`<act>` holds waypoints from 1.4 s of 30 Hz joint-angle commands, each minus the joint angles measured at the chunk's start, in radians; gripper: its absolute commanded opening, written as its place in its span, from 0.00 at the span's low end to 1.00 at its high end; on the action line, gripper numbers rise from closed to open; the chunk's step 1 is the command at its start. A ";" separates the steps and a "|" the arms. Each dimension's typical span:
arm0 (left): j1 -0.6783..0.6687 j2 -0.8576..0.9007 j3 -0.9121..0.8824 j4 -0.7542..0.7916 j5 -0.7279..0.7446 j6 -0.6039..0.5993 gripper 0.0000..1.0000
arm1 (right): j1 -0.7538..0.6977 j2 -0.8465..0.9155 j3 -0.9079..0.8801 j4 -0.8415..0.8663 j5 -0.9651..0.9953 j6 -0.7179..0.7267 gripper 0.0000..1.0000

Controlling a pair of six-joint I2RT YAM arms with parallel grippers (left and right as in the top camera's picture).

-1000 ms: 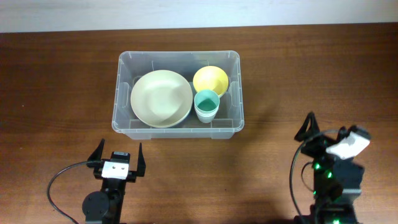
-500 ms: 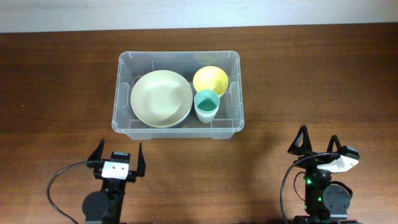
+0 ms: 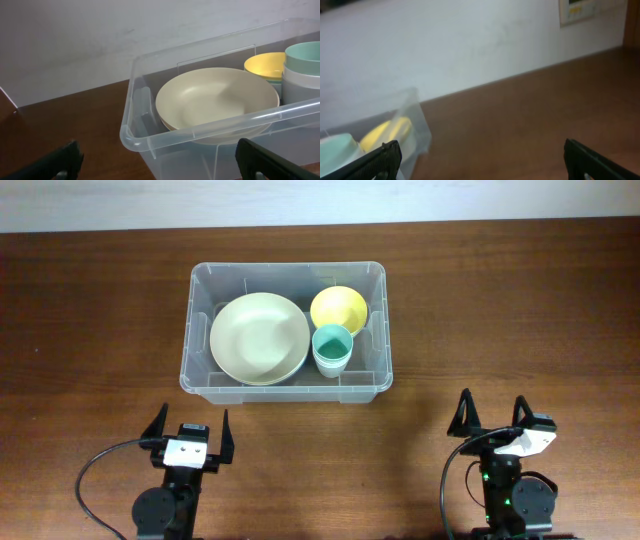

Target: Pack container

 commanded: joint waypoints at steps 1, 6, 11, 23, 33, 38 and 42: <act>0.006 -0.008 -0.003 -0.005 0.004 0.012 1.00 | 0.012 -0.011 -0.007 -0.052 0.009 -0.017 0.99; 0.006 -0.008 -0.003 -0.005 0.004 0.012 1.00 | 0.012 -0.011 -0.007 -0.054 -0.081 -0.143 0.99; 0.006 -0.008 -0.003 -0.005 0.004 0.013 1.00 | 0.011 -0.011 -0.007 -0.054 -0.087 -0.167 0.99; 0.006 -0.008 -0.003 -0.005 0.004 0.013 1.00 | 0.012 -0.011 -0.007 -0.053 -0.087 -0.167 0.99; 0.006 -0.008 -0.003 -0.005 0.004 0.013 1.00 | 0.012 -0.011 -0.007 -0.053 -0.087 -0.167 0.99; 0.006 -0.008 -0.003 -0.005 0.004 0.013 1.00 | 0.012 -0.011 -0.007 -0.053 -0.087 -0.167 0.99; 0.006 -0.008 -0.003 -0.005 0.004 0.013 1.00 | 0.012 -0.011 -0.007 -0.053 -0.087 -0.167 0.99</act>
